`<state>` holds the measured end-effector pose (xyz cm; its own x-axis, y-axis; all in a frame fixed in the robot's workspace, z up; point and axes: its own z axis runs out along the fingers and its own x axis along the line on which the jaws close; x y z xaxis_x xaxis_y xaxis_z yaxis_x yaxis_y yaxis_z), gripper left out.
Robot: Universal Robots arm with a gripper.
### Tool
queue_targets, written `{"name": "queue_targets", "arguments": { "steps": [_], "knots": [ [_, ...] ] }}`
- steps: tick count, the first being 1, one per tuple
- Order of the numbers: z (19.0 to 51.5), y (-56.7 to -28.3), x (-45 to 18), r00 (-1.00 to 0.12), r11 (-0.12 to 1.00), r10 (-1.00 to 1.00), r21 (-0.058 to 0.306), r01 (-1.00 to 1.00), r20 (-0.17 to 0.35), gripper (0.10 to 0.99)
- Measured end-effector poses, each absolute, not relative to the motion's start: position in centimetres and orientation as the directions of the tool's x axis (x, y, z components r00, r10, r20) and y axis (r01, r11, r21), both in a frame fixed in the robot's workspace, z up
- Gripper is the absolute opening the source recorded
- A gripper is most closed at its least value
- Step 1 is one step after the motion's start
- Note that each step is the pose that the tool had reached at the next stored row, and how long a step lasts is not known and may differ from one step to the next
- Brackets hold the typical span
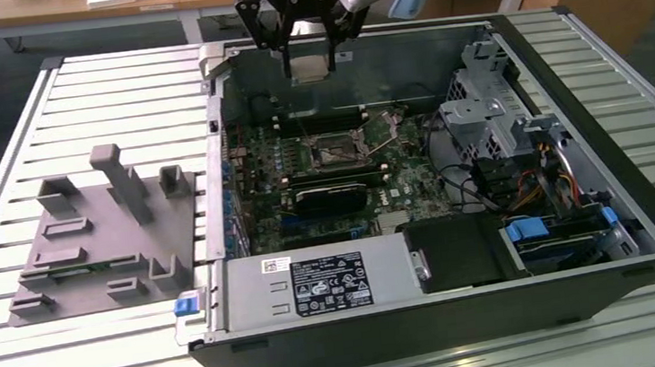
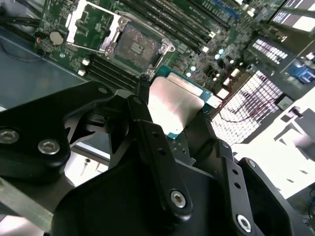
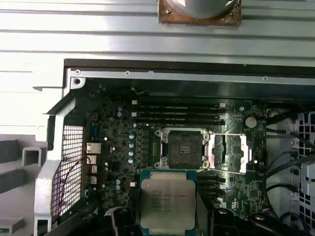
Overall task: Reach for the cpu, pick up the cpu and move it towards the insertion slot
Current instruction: 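Pick up the cpu and move it towards the insertion slot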
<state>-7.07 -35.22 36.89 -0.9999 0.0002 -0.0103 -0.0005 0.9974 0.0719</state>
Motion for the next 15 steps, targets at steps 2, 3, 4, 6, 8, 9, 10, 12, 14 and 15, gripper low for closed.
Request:
{"name": "queue_targets", "arguments": {
  "steps": [2, 3, 4, 6, 8, 9, 10, 12, 14, 15],
  "knots": [
    [36.9, -35.0, -6.9, -1.000, 0.997, 0.001, 0.072, 0.001, -0.010, 0.541],
    [36.8, -34.9, -6.7, -1.000, 0.997, 0.002, 0.072, 0.001, -0.010, 0.541],
    [36.8, -34.8, -6.6, -1.000, 0.997, 0.003, 0.072, 0.002, -0.010, 0.541],
    [36.8, -34.6, -6.2, -1.000, 0.997, 0.005, 0.072, 0.004, -0.010, 0.541],
    [36.8, -34.4, -5.8, -1.000, 0.997, 0.006, 0.072, 0.005, -0.010, 0.541],
    [36.8, -34.3, -5.6, -1.000, 0.997, 0.007, 0.072, 0.006, -0.010, 0.541],
    [36.8, -34.3, -5.4, -1.000, 0.997, 0.008, 0.072, 0.007, -0.010, 0.541],
    [36.7, -34.2, -4.9, -1.000, 0.997, 0.010, 0.072, 0.009, -0.010, 0.541],
    [36.7, -34.1, -4.4, -1.000, 0.997, 0.013, 0.072, 0.012, -0.010, 0.541],
    [36.7, -34.1, -4.2, -1.000, 0.997, 0.014, 0.072, 0.013, -0.010, 0.541]
  ]
}}
